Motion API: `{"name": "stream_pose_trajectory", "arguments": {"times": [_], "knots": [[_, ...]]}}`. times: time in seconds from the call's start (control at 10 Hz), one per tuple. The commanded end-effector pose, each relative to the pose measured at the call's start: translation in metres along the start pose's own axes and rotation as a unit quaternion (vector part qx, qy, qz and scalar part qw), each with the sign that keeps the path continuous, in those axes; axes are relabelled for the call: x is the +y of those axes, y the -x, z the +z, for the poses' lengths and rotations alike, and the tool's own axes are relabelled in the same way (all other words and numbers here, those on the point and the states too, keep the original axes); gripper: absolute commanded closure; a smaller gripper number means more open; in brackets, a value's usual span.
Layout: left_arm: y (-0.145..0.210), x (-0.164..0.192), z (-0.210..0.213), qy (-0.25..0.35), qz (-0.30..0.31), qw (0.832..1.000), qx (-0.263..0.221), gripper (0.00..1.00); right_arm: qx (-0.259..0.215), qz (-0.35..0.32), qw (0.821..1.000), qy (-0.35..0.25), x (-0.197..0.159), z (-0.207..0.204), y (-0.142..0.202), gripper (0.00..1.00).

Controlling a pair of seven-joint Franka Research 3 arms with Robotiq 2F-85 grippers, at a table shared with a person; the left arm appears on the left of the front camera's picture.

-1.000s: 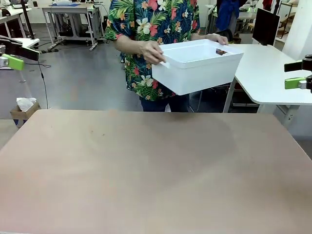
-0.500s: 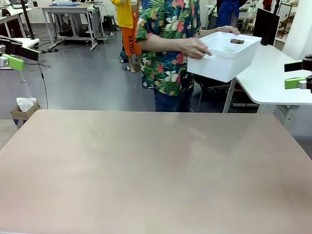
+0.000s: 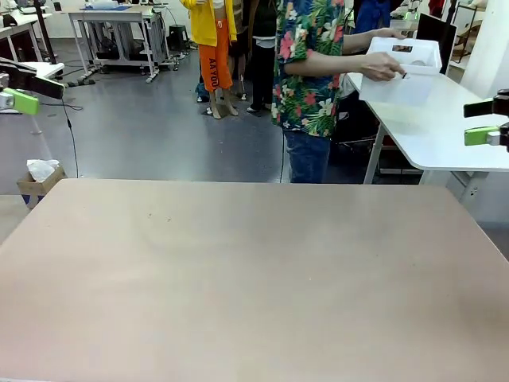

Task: Stack the cups and store them in the basket.
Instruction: Place the stack of Reusable plastic cups into the Pantry Basket.

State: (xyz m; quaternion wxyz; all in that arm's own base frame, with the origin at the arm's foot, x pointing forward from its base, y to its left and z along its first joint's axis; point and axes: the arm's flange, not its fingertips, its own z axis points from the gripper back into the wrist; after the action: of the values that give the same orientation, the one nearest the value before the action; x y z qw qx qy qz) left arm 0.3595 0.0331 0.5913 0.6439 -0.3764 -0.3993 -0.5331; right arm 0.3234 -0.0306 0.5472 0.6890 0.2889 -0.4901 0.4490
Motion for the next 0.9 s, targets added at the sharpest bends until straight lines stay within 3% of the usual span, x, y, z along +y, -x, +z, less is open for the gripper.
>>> {"name": "stream_pose_trajectory", "arguments": {"times": [0.0, 0.8], "knots": [[-0.005, 0.0012, 0.0002, 0.001, 0.002, 1.0, -0.012, 0.0, -0.015, 0.009, 1.0, 0.002, -0.0019, -0.0023, -0.0007, 0.0], [-0.005, 0.0012, 0.0002, 0.001, 0.002, 1.0, -0.012, 0.0, -0.015, 0.009, 1.0, 0.002, -0.0019, -0.0023, -0.0007, 0.0]]}}
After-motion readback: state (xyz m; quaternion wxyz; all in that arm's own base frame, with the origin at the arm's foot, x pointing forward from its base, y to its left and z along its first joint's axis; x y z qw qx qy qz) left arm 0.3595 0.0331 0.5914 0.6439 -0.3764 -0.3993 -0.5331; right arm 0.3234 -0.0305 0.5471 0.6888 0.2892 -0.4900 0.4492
